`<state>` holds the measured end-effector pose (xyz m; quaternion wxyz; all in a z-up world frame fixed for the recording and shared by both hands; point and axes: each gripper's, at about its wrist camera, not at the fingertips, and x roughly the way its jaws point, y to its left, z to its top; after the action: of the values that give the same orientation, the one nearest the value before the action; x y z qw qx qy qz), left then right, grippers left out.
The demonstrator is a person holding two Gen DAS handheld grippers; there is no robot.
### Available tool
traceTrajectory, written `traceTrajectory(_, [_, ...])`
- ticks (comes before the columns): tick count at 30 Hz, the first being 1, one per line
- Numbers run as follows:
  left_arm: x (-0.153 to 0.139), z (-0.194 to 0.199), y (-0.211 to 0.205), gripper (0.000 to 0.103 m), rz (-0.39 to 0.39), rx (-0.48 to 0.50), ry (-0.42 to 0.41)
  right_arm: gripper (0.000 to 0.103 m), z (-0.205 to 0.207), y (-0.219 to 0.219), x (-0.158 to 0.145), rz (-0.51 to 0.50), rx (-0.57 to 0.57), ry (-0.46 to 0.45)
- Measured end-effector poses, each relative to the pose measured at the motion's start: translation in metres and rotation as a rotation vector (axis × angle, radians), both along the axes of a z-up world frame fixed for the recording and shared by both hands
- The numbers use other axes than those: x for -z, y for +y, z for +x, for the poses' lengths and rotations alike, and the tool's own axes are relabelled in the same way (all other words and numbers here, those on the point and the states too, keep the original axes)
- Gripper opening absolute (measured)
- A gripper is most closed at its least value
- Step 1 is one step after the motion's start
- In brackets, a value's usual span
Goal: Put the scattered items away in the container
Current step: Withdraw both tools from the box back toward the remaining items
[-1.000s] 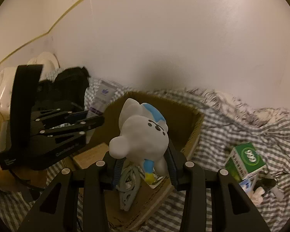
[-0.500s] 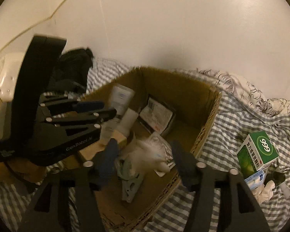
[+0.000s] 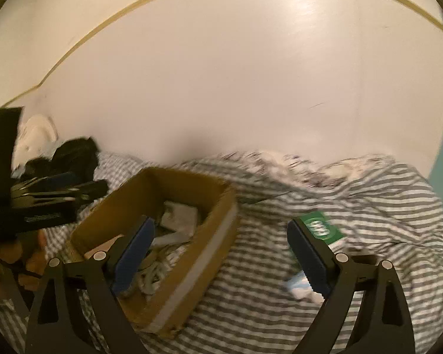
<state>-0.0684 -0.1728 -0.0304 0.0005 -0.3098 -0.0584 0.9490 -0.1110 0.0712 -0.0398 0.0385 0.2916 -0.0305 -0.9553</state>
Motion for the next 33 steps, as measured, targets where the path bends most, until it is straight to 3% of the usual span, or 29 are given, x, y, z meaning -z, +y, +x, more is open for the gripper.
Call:
traceTrajectory(5, [-0.035,0.011,0.005,0.103,0.064,-0.050,0.074,0.103,0.024,0.035,-0.038,0.010,0.114,0.087])
traceTrajectory(9, [-0.057,0.021,0.014,0.103,0.076,-0.100,0.114,0.103,0.043,0.056,-0.064,0.005,0.164,0.132])
traceTrajectory(11, [-0.067,0.027,0.022,0.103,0.058,-0.120,0.147,0.103,0.052,0.065,-0.074,0.016,0.182,0.139])
traceTrajectory(17, [-0.085,0.034,0.065,0.103,-0.159,-0.114,0.244,0.103,0.079,0.079,-0.093,0.068,0.221,0.206])
traceTrajectory(22, [-0.099,0.035,0.096,0.103,-0.137,-0.052,0.299,0.103,0.101,0.090,-0.107,0.108,0.240,0.260])
traceTrajectory(27, [-0.091,0.027,0.138,0.103,-0.148,0.052,0.308,0.103,0.112,0.107,-0.112,0.141,0.269,0.298])
traceTrajectory(29, [-0.078,0.021,0.158,0.103,-0.178,0.092,0.284,0.103,0.119,0.116,-0.113,0.152,0.279,0.306])
traceTrajectory(33, [-0.051,0.011,0.187,0.103,-0.155,0.158,0.248,0.103,0.126,0.131,-0.107,0.159,0.296,0.343])
